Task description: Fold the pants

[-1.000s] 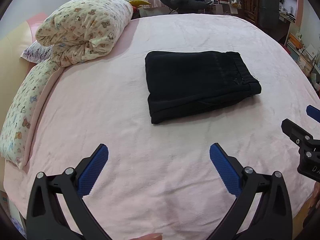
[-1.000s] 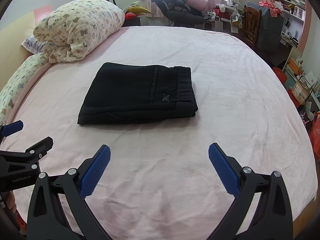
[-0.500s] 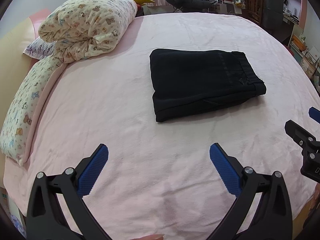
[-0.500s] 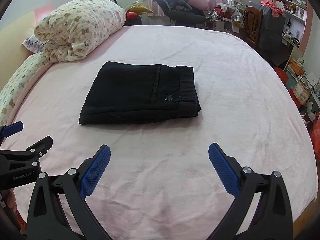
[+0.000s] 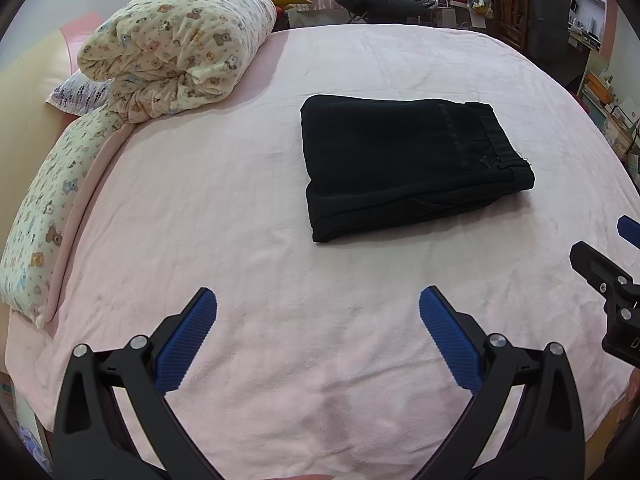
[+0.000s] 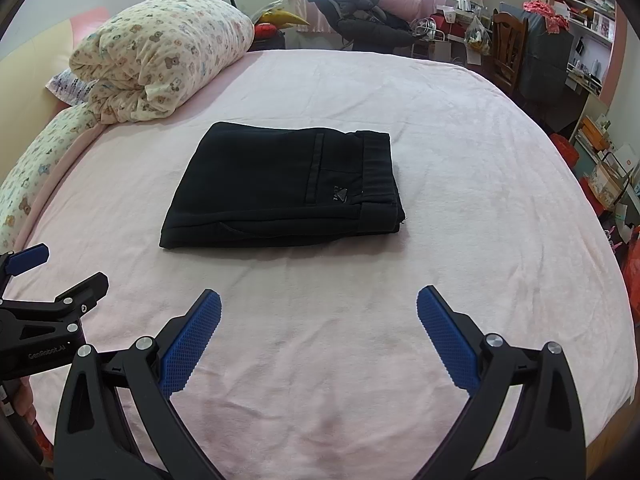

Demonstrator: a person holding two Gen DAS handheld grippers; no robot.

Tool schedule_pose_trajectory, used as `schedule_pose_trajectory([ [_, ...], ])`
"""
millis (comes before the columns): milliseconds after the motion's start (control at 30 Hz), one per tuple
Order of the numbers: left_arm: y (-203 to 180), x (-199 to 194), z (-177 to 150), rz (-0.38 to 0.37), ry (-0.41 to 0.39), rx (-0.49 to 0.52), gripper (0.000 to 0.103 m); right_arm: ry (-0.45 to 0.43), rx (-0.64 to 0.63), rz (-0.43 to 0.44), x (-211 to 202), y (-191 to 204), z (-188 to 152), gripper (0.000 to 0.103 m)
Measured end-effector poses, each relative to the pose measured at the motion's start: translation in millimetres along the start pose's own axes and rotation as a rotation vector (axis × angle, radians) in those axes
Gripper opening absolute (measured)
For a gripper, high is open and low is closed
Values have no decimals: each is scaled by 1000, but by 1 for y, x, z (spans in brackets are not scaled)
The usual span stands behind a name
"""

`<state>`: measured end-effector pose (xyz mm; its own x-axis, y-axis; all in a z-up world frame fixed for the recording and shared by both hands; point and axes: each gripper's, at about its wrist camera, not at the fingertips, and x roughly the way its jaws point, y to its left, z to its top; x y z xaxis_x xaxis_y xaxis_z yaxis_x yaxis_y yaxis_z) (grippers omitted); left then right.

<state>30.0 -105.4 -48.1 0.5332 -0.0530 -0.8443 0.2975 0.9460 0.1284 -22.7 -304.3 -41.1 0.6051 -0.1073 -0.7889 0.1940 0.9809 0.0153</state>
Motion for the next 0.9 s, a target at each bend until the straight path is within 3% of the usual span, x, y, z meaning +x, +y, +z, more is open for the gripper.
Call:
schedule_pose_trajectory([
  [667,0,3,2,-10,5,1,101,1,1,-1,0,0,0,101],
  [900,4,3,1,23,7,-17,101,4,1,-1,4,0,0,101],
])
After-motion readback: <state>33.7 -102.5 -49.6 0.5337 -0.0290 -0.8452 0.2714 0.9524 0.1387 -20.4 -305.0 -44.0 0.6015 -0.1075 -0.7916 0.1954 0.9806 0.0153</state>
